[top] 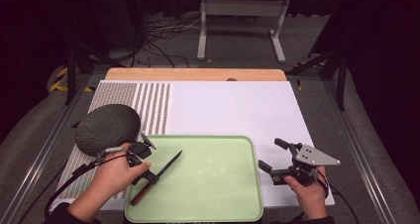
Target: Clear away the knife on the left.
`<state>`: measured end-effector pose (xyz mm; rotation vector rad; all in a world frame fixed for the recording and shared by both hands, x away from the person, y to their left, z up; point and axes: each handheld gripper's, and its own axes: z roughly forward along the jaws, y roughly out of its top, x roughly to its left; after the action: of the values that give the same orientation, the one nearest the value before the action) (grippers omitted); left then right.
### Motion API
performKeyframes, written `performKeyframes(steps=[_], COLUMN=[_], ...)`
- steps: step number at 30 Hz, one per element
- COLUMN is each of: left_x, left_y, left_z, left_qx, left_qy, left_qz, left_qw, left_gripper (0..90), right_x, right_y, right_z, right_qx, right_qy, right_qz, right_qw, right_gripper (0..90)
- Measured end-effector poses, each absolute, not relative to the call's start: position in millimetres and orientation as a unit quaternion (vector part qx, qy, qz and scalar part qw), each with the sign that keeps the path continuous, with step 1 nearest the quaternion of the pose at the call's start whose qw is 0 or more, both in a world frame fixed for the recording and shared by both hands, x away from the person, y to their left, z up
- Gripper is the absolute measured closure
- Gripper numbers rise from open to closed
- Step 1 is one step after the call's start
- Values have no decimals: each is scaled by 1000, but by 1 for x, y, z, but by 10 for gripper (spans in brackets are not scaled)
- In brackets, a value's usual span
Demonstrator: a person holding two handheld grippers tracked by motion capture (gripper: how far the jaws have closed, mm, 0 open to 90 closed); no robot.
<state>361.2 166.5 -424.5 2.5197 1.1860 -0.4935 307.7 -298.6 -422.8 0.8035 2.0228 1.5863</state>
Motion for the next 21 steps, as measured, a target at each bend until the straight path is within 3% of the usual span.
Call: performKeyframes(steps=[21], left_x=[365], left_y=[166], left_z=[-429], left_qx=[883], left_qy=[426], left_qz=[-139], left_qw=[142], left_gripper=[766], right_x=[308], right_y=[-298], right_z=[-423], right_qx=[291], right_qy=[733], right_qz=[573], right_qw=[222], right_gripper=[50])
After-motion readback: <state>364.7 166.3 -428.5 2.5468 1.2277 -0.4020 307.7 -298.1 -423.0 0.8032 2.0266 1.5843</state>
